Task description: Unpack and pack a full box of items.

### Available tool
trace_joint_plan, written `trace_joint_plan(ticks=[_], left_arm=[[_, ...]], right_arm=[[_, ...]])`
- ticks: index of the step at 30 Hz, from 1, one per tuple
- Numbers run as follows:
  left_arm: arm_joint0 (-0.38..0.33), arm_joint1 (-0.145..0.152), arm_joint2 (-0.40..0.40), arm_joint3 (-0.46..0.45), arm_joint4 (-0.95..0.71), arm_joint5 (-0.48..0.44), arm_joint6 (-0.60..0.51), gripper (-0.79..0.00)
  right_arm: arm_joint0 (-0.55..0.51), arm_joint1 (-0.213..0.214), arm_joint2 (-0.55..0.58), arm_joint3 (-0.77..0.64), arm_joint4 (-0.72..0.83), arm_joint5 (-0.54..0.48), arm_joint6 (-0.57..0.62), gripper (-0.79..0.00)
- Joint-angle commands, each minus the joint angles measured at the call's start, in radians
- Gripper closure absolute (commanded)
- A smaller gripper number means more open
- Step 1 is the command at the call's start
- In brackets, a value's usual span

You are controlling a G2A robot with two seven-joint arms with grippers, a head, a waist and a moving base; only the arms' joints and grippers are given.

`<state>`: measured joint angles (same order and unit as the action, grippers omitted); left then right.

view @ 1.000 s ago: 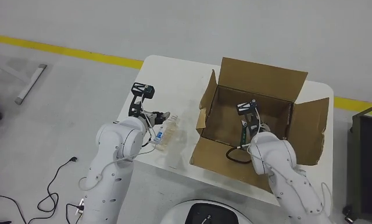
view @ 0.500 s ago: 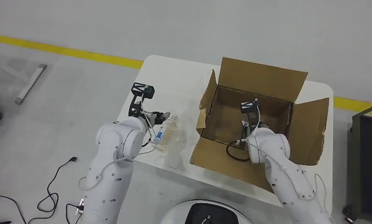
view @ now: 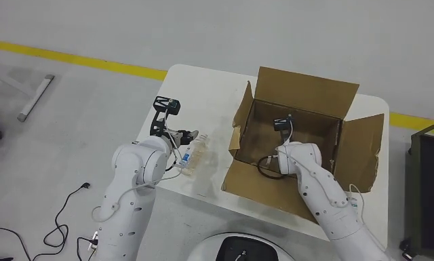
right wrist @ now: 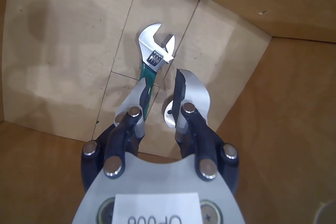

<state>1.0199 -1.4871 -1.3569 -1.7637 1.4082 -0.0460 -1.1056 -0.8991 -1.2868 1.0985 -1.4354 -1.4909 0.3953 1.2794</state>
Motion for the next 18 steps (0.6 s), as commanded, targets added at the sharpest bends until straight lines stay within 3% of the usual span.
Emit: trace_joint_plan(ticks=[1, 18], left_arm=[[0.000, 0.000, 0.000, 0.000, 0.000, 0.000, 0.000, -0.785], [0.000, 0.000, 0.000, 0.000, 0.000, 0.000, 0.000, -0.785]], right_arm=[[0.003, -0.003, 0.001, 0.006, -0.001, 0.000, 0.001, -0.262], [0.007, -0.025, 0.015, 0.042, 0.005, -0.026, 0.001, -0.299]])
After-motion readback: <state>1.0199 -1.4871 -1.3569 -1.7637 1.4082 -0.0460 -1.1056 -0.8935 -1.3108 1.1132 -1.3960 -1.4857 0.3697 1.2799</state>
